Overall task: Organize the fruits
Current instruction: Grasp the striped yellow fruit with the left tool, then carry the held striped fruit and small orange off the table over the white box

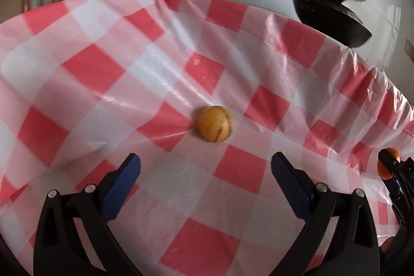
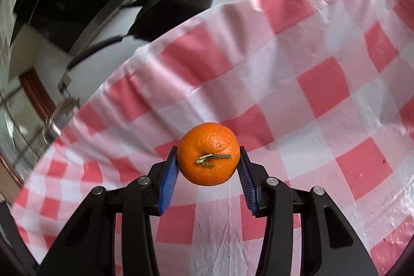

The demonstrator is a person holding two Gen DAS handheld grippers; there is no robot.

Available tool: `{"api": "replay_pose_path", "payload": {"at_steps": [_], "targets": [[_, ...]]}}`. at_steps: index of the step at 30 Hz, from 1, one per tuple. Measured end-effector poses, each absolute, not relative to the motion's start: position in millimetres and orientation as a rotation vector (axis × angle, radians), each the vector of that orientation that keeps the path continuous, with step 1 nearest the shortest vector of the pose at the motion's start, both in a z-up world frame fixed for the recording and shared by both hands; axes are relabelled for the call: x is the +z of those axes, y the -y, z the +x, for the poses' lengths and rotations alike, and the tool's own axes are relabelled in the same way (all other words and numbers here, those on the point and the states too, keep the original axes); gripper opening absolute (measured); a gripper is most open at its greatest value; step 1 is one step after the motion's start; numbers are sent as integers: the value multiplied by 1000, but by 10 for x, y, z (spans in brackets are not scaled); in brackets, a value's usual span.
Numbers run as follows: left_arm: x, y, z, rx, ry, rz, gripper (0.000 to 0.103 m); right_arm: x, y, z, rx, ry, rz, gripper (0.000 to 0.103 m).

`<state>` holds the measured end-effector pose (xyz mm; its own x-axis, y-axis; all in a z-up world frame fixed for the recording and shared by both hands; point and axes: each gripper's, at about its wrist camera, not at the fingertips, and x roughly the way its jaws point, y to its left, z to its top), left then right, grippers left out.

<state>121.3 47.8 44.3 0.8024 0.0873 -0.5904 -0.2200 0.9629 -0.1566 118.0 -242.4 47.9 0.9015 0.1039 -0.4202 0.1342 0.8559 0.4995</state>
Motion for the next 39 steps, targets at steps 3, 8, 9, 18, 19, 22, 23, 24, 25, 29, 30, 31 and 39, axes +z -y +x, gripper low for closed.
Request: {"api": "replay_pose_path", "payload": {"at_steps": [3,8,9,18,19,22,23,24,25,29,30,31,39], "targets": [[422,-403,1469,179,-652,-148,101,479,2498,1155,-16,-444,563,45],[322,-381,1956,218,-749,-100,95,488,2438,1159,-1,-439,554,45],[300,-394,2050,220,-768,-99,92,498,2405,1164,7,-436,546,45],[205,-505,2185,155,-838,-131,45,509,2216,1189,55,-452,502,45],[237,-506,2111,150,-819,-132,45,503,2216,1182,61,-454,500,45],[379,-457,1845,128,-770,-146,45,488,2202,1176,67,-461,478,45],[424,-455,1749,120,-756,-151,45,482,2202,1169,67,-463,474,45],[465,-415,1582,113,-742,-145,45,474,2209,1171,69,-465,478,45],[488,-377,1421,108,-730,-133,45,466,2218,1174,70,-469,485,45],[452,-307,773,91,-715,-93,45,427,2253,1202,73,-489,512,45],[434,-316,686,79,-724,-105,45,420,2251,1205,76,-493,517,45],[411,-320,620,69,-738,-119,45,418,2242,1202,75,-495,514,45],[342,-339,674,72,-747,-148,45,450,2102,1183,76,-486,449,45]]}}
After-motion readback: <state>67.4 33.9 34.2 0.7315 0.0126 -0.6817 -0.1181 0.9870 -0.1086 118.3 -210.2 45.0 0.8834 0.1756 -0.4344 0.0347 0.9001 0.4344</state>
